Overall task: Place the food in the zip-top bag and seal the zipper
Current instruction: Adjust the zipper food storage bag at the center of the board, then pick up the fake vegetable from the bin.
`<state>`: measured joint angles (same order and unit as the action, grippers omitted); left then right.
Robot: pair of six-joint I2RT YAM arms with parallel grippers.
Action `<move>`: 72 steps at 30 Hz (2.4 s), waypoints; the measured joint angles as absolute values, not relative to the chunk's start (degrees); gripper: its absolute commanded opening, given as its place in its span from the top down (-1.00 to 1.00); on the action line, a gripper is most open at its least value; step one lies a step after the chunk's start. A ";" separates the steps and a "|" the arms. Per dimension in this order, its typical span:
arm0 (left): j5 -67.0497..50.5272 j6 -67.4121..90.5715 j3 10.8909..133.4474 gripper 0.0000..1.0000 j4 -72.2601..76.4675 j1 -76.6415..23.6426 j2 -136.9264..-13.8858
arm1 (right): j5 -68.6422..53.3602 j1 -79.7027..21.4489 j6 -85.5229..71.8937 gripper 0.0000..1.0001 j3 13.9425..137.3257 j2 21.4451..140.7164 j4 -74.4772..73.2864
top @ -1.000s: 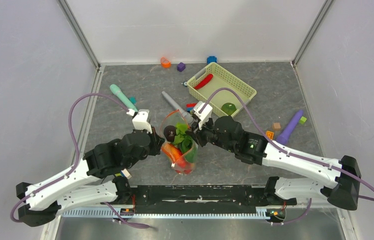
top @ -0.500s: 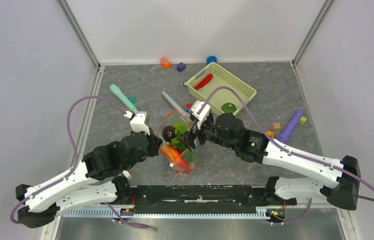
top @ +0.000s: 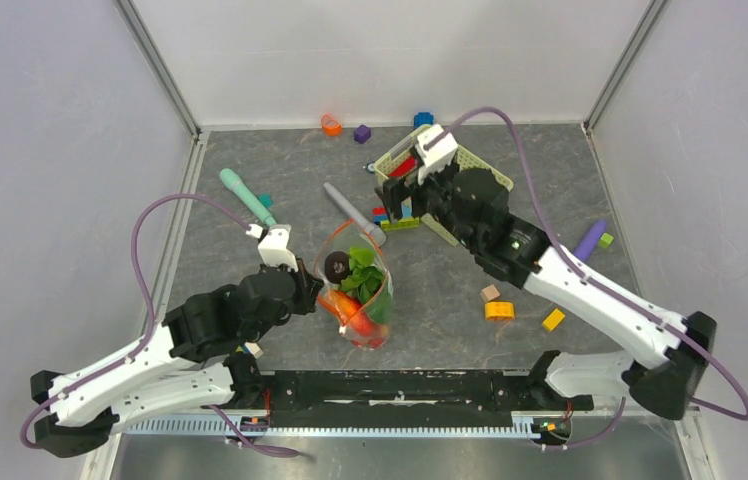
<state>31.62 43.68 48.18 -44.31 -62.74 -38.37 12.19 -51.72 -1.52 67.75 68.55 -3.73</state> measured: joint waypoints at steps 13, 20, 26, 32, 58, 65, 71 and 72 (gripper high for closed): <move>31.66 43.62 47.40 0.95 -43.79 -62.74 -37.52 | 11.40 -27.70 -14.70 -0.91 83.53 103.04 -0.95; 31.66 43.59 47.40 0.96 -43.00 -62.74 -37.60 | 8.36 -23.18 -22.57 -0.69 86.39 118.30 7.73; 31.66 43.59 47.40 0.96 -42.87 -62.74 -37.56 | 5.56 -22.46 -30.46 -0.60 87.74 128.01 19.09; 31.68 43.35 47.40 0.95 -42.11 -62.74 -38.26 | 6.72 -22.44 -36.23 -0.56 94.74 137.21 23.16; 31.68 42.15 47.40 0.95 -41.43 -62.74 -38.68 | 16.78 -22.48 -51.53 -0.20 92.73 143.94 46.39; 32.38 42.15 47.40 0.96 -41.43 -62.74 -38.61 | 17.02 -22.46 -53.17 0.23 91.85 144.00 54.39; 32.77 42.15 47.40 0.96 -41.45 -62.74 -38.61 | 18.33 -22.46 -53.32 0.60 90.32 144.22 55.07; 32.82 42.15 47.40 0.96 -41.45 -62.74 -38.61 | 18.55 -22.46 -53.32 0.67 90.04 144.22 55.09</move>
<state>32.82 42.15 47.40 -41.45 -62.74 -38.61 18.55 -22.46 -53.32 90.04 144.22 55.09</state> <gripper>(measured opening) 0.043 0.394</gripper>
